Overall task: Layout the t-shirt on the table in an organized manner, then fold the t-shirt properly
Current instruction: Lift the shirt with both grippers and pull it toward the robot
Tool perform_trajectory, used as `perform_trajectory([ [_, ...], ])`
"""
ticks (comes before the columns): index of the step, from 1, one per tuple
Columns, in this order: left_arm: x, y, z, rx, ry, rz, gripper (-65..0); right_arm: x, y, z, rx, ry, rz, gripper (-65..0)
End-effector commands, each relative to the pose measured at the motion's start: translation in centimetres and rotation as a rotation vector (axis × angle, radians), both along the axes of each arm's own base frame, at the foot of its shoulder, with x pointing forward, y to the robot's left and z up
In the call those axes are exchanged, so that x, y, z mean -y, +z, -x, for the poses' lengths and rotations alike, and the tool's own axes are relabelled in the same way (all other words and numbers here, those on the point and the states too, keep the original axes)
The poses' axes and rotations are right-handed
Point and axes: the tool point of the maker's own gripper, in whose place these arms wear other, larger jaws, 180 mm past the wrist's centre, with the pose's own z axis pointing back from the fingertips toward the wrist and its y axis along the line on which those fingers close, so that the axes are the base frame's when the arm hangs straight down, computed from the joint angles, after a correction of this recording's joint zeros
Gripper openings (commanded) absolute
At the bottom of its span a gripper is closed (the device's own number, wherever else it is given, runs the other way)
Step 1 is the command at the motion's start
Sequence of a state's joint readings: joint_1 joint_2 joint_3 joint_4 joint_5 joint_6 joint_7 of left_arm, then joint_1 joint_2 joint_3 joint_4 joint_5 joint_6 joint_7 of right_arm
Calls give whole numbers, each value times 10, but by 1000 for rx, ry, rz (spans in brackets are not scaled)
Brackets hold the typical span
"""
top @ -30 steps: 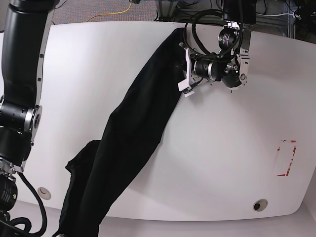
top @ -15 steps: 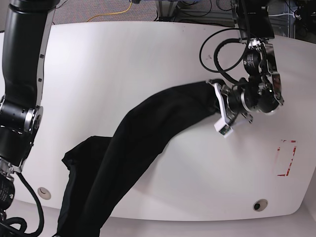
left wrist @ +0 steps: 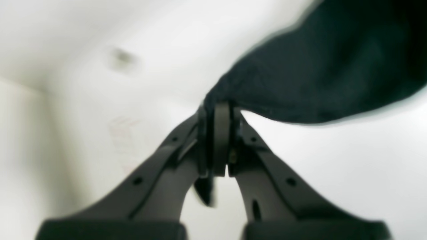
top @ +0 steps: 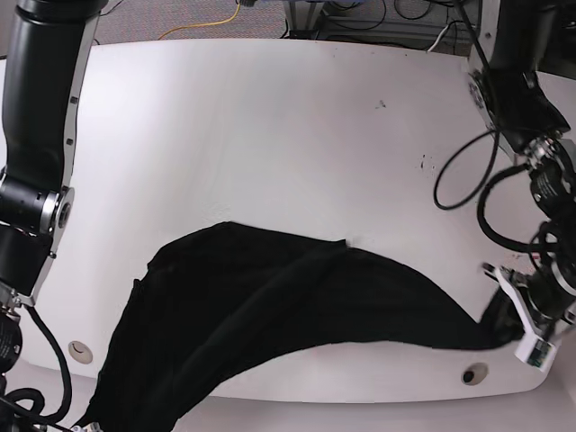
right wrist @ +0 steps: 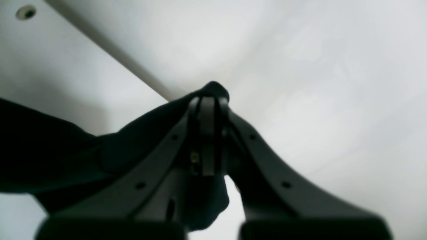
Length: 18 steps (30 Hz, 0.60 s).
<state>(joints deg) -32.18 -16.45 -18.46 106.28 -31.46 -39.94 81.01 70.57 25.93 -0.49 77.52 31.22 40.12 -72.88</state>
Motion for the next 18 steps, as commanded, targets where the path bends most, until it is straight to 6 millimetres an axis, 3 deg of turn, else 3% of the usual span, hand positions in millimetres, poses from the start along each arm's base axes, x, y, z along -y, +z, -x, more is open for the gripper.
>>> perform_trajectory([
  [1,-14,64,-7,165,19,-20,-650,14,29,3,90,-35,6,-650],
  [3,-22,100,-9,245,37,-33,-650,20,29,3,95,-54,15,-650],
  [6,-34,139,-16,314,59,-19,-650,27,28,-2,90,-79,16,-650],
  [14,-56,170,-45,289,67,102,-650,54,25,-13,70,-115,-44,-650],
  [18,-58,188,-57,300,47,170,-650,63,5,-21,10,-127,-81,-650],
])
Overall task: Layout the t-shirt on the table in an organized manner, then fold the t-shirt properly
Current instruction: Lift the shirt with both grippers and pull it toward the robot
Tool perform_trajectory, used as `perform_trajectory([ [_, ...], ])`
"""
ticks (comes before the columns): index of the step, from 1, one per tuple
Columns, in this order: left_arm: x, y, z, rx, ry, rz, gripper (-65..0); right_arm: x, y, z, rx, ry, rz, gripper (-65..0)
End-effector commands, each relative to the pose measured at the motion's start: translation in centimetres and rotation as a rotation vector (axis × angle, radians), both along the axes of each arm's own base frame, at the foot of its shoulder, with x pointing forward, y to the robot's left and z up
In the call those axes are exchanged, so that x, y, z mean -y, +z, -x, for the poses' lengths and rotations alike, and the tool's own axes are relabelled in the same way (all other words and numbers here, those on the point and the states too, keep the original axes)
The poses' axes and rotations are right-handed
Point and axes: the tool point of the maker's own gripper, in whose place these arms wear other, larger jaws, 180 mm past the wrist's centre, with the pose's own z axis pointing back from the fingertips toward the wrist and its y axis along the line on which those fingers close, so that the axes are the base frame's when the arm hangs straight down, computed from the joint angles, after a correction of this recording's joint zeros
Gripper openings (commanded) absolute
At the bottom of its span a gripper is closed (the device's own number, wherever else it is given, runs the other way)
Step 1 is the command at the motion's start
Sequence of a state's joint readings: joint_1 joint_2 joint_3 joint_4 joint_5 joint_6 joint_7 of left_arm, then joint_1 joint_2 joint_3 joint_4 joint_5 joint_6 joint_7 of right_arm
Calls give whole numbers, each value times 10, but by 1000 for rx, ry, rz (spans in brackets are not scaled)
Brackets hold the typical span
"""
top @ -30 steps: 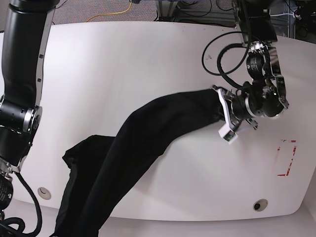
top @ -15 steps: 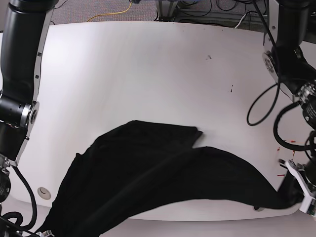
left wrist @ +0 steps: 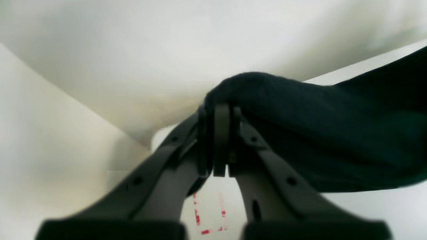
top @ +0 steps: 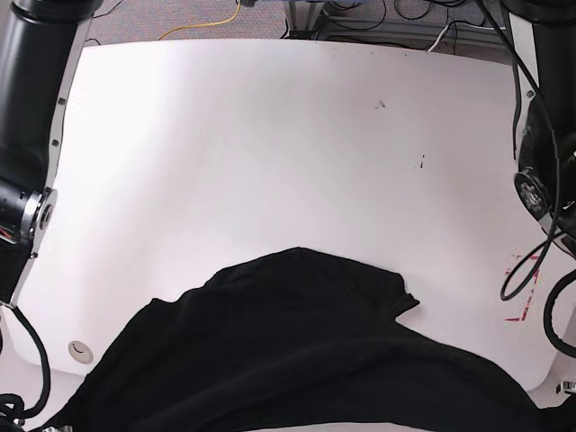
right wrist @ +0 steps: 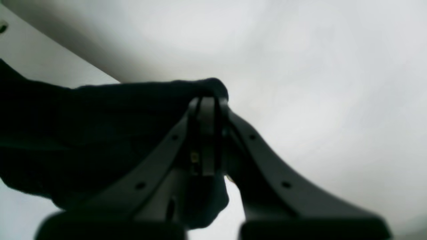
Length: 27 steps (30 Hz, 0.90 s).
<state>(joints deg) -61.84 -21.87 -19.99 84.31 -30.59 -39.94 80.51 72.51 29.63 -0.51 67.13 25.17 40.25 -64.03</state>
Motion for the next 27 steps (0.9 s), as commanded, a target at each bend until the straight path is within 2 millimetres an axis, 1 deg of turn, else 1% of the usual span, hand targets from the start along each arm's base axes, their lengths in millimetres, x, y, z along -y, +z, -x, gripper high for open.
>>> perform_trajectory([
  [1,4,44,-2,115,-38,36,-650,12,8,-5,10,-18,-40,-650],
  [3,3,62,-5,136,-50,62,-650,16,-3,-8,-25,-26,-59,-650],
  [4,3,67,-5,143,-53,68,-650,18,-6,-9,-33,-30,-62,-650],
  [6,2,87,-6,167,-65,92,-650,21,-17,-11,-69,-36,-78,-650],
  [10,2,70,-17,104,-80,130,-650,21,-29,-14,-108,-39,-79,-650],
  [12,1,62,-22,75,-86,147,-650,17,-35,-15,-126,-34,-53,-650],
  [15,1,54,-26,47,-91,162,-650,13,-38,-16,-137,-27,-32,-650],
  [26,-1,44,-25,-4,-79,151,-650,12,-42,-16,-151,-27,-10,-650],
  [27,-1,45,-25,-3,-79,150,-650,15,-43,-15,-156,-32,-2,-650],
])
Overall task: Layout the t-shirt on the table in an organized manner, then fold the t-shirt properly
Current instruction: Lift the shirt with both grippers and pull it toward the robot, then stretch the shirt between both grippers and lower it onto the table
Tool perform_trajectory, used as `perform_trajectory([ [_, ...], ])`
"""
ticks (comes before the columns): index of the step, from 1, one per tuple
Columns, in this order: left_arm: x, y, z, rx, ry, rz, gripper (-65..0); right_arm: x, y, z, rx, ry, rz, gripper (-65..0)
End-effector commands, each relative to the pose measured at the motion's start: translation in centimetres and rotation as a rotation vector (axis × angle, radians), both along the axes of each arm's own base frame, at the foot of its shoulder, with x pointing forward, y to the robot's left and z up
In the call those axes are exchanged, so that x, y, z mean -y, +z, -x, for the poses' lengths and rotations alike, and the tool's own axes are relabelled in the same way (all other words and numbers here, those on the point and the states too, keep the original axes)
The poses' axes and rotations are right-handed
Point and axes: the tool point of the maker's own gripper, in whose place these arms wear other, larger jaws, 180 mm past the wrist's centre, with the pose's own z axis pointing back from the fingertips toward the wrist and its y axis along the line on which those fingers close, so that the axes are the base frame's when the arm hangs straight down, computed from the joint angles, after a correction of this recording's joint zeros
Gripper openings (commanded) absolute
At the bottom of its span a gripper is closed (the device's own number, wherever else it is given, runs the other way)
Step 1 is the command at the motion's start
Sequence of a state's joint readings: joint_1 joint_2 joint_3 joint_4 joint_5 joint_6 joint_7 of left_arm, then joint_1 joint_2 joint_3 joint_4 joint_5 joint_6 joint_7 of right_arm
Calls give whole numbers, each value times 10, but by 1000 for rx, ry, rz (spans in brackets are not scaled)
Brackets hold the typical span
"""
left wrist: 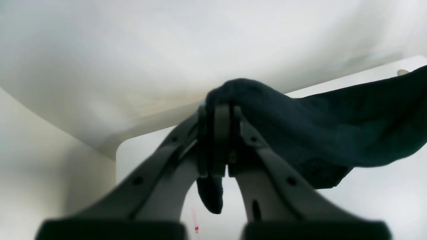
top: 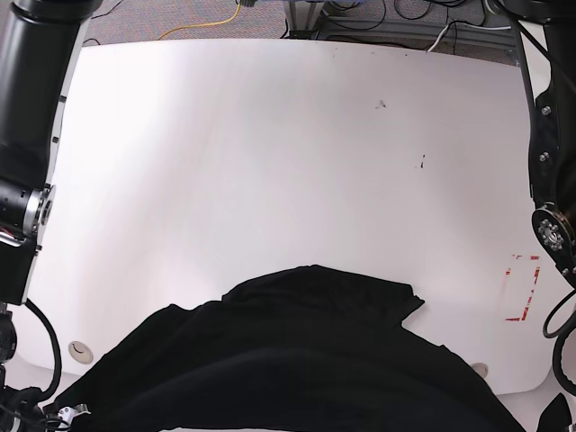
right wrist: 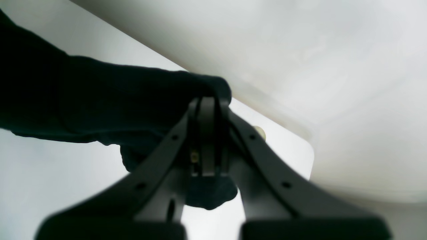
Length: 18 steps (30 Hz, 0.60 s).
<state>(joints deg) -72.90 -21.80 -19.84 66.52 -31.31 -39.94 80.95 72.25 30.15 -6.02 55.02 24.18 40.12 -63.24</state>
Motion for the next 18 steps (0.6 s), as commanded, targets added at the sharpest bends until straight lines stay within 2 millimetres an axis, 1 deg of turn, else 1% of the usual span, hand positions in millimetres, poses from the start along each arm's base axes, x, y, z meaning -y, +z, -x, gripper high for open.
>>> perform_trajectory([
  [1,-1,27,5,74,-4,3,-650,5,30,1,66,-2,11,-650],
  [5,-3,27,6,75,1,3,-650,14,27,5,44,-24,24,-650],
  [8,-8,28,7,76,10,2,-650,16,28,7,40,-28,29,-650],
  [10,-16,30,10,83,26,11,-650,12,41,9,79,-18,51,-650],
  [11,-16,30,11,85,27,14,-650,11,45,10,92,-16,60,-650],
  [12,-19,31,12,90,32,17,-650,6,58,13,132,-3,83,-650],
  [13,-20,33,13,96,36,14,-650,3,66,15,157,3,97,-650],
  [15,-20,44,19,134,46,-9,-650,-4,90,24,233,17,143,-650],
  [16,-19,48,22,150,50,-21,-650,-7,97,26,257,22,156,-650],
  [17,-17,45,25,165,58,-46,-650,-15,111,32,305,37,179,-650],
  [18,-16,43,27,174,63,-60,-650,-18,119,36,334,42,188,-650],
])
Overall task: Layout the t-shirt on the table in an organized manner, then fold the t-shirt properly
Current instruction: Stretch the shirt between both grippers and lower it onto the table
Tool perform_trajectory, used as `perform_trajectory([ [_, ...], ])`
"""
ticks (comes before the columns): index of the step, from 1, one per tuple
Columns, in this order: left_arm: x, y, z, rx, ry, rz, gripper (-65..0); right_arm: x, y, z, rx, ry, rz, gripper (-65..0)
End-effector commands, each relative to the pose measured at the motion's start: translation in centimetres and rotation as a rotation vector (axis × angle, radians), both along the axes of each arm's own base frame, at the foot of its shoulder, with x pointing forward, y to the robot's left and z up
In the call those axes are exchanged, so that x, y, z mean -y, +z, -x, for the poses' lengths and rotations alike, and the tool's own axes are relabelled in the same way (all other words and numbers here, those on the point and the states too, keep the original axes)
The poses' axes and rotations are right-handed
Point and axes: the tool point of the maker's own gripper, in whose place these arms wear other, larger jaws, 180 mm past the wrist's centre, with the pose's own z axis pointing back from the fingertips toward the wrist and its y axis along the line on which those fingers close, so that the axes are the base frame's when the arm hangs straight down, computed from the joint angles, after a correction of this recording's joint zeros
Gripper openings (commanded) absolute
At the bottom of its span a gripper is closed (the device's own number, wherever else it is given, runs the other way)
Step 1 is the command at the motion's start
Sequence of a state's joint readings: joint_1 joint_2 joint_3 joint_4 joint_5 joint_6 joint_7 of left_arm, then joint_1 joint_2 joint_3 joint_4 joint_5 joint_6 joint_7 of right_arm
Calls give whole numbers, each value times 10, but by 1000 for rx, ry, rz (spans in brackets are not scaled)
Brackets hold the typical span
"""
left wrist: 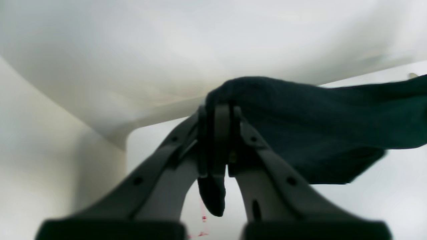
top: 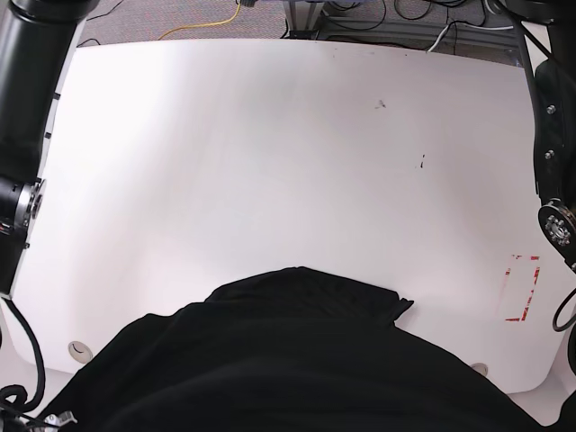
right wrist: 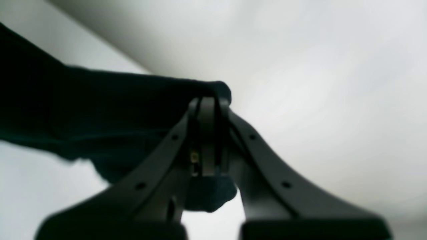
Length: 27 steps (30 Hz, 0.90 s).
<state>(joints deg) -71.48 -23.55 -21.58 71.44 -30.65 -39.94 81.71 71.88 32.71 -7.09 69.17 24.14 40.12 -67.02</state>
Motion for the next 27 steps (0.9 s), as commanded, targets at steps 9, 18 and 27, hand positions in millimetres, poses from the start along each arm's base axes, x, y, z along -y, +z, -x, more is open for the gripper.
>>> perform_trajectory([
  [9,17,20,34,180,19,-145,-650,-38,120,53,428,94,45,-650],
  [18,32,10,47,203,-20,-178,-650,-28,105,71,443,53,53,-650],
  [27,37,-19,56,165,-19,-225,-650,-24,72,87,422,33,94,-650],
])
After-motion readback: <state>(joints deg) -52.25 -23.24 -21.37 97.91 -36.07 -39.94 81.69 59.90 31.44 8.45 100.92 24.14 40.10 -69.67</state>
